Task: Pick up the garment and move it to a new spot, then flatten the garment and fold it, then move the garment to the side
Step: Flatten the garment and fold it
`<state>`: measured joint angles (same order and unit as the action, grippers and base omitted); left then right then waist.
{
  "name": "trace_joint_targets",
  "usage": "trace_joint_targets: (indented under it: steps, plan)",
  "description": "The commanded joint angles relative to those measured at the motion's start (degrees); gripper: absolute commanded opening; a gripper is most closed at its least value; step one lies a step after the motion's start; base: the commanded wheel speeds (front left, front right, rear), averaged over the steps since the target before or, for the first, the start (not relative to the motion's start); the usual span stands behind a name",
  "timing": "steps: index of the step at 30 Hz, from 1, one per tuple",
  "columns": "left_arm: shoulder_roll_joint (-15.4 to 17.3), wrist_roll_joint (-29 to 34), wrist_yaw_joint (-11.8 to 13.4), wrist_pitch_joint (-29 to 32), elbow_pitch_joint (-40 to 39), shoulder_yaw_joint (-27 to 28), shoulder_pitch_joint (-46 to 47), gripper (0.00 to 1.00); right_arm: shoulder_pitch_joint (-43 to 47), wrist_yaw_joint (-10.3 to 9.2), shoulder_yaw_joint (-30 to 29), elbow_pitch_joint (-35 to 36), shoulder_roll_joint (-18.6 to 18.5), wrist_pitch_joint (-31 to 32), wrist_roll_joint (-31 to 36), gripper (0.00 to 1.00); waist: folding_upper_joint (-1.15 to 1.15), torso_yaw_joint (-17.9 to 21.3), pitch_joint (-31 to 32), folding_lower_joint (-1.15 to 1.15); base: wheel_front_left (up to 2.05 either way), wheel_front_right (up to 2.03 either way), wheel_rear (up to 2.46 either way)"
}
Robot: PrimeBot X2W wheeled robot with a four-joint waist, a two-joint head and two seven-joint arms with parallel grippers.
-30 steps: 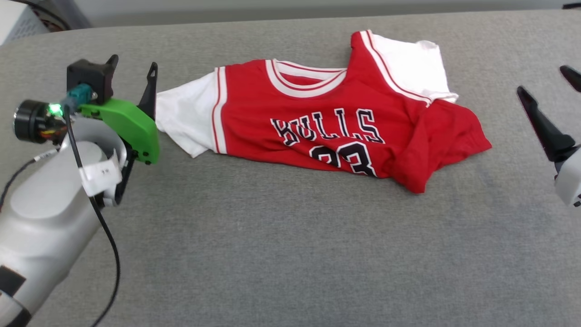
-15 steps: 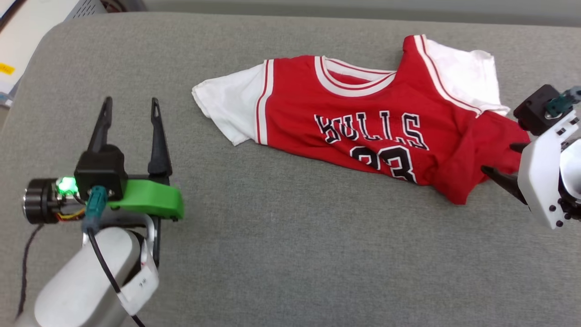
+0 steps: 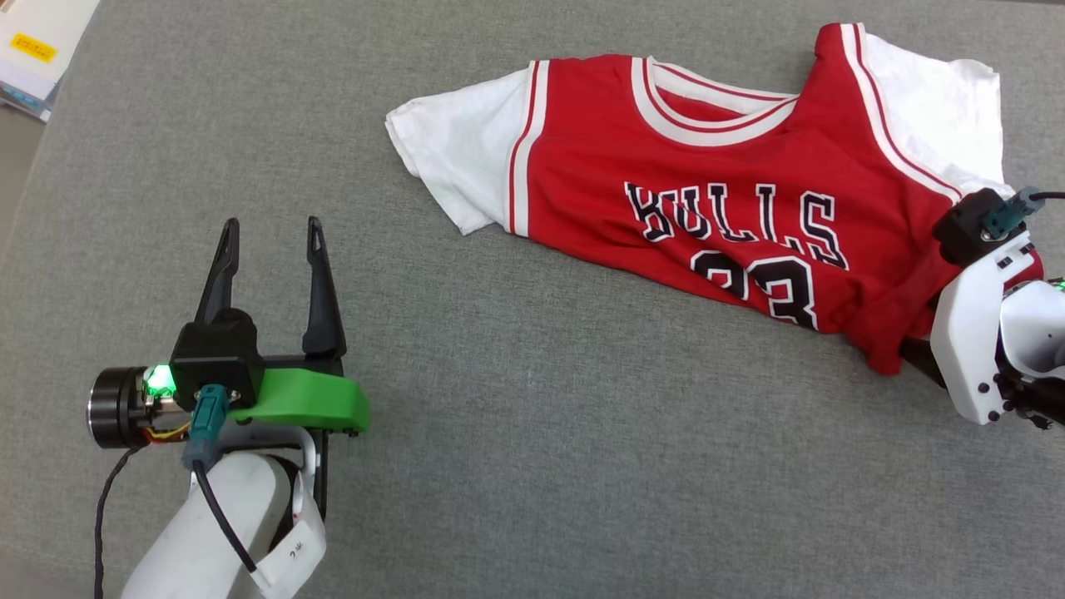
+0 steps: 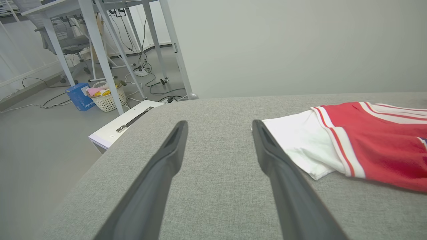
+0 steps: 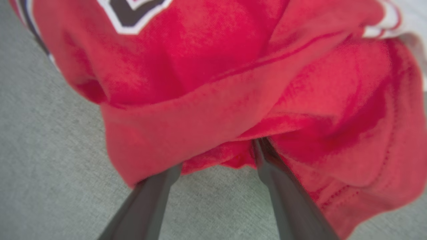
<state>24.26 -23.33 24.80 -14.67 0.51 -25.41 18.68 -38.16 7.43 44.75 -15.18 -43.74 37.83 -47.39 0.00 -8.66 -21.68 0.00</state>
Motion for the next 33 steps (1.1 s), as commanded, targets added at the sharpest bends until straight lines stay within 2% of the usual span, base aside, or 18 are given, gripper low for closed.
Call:
trace_joint_targets:
  steps: [1, 2, 6, 12, 19, 20, 27, 33]
  plan:
    - [-0.60, 0.76, -0.82, -0.32, 0.57, 0.75, -1.21, 1.00, 2.21, 0.06, 3.59, -1.50, 2.96, -1.11, -2.13, 0.44, 0.00, 0.73, 0.97, 0.00, 0.00, 0.00, 0.00]
    - [-0.90, 1.12, -1.29, -0.32, 0.95, 1.19, -1.48, 1.00, 2.09, 0.06, 3.78, -1.33, 3.13, -2.48, -2.86, 0.00, 0.00, 1.05, 1.56, 0.00, 0.00, 0.00, 0.00]
    - [-1.77, 2.51, -2.99, -0.32, 2.33, 2.84, -3.42, 1.00, 1.52, 0.06, 4.15, 1.79, 2.31, -7.63, -5.58, 0.00, 0.00, 2.71, 4.70, 0.00, 0.00, 0.00, 0.00]
    - [-2.62, 3.68, -4.63, -0.32, 3.55, 4.90, -6.92, 1.00, 3.42, 0.06, 2.74, 12.20, -2.64, -12.49, -9.63, 0.00, 0.00, 5.08, 9.18, 0.00, 0.00, 0.00, 0.00]
    - [-3.31, 4.65, -5.82, -0.32, 3.92, 6.60, -10.40, 1.00, 12.31, 0.06, -2.27, 23.09, -7.53, -15.04, -14.08, 0.00, 0.00, 6.80, 12.25, 0.00, 0.00, 0.00, 0.00]
    - [-3.45, 4.89, -6.12, -0.32, 3.74, 6.97, -11.75, 1.00, 17.67, 0.06, -5.38, 25.94, -8.51, -16.18, -15.42, 0.00, 0.00, 7.08, 13.15, 0.00, 0.00, 0.00, 0.00]
    - [-3.91, 5.33, -6.72, -0.32, 3.83, 7.88, -13.72, 1.00, 31.61, 0.06, -11.87, 27.95, -8.71, -17.34, -16.15, 0.00, 0.00, 7.25, 13.93, 0.00, 0.00, 0.00, 0.00]
    - [-4.45, 5.86, -7.33, -0.32, 4.09, 8.39, -13.58, 1.00, 41.01, 0.06, -15.47, 23.36, -4.64, -16.66, -15.12, 0.00, 0.00, 6.92, 12.45, 0.00, 0.00, 0.00, 0.00]
